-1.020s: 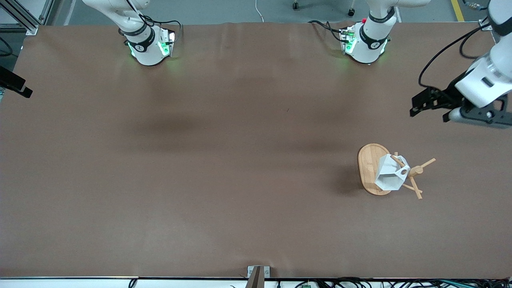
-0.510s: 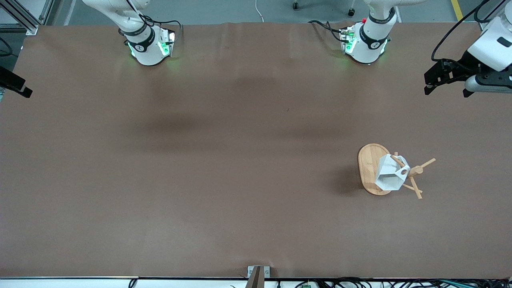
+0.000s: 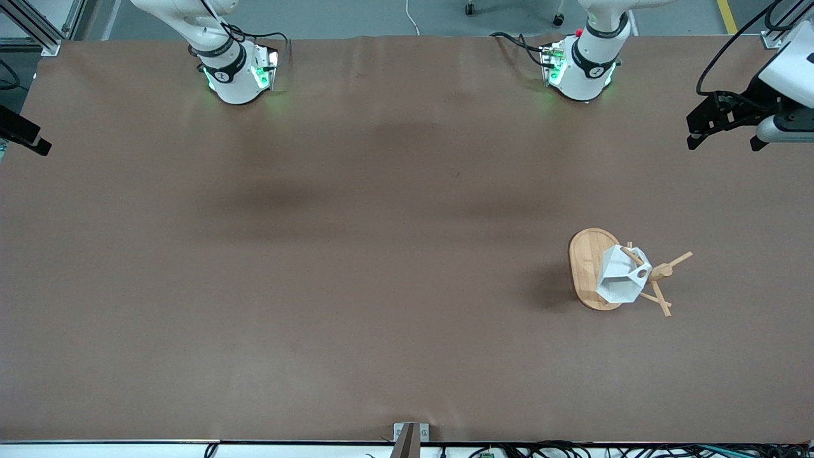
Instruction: Hang cup on rack
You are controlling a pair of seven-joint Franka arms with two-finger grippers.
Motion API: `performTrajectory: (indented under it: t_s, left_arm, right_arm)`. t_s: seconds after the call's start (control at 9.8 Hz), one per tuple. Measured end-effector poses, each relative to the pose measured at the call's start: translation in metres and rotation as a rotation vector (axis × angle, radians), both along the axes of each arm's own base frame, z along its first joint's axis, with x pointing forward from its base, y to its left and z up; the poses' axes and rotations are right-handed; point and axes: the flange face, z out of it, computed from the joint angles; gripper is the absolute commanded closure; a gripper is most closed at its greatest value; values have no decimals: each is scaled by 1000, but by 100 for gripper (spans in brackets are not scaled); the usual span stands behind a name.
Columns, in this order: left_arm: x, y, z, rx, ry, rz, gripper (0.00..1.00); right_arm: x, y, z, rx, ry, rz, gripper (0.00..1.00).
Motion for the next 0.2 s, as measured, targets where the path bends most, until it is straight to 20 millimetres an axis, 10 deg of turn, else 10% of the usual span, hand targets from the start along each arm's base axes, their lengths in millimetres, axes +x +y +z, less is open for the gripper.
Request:
performTrajectory:
  t_s: [0.2]
  left_arm:
    - [4, -2, 1, -8, -2, 54, 0]
  right_arm:
    - [0, 0, 0, 0, 0, 0, 0]
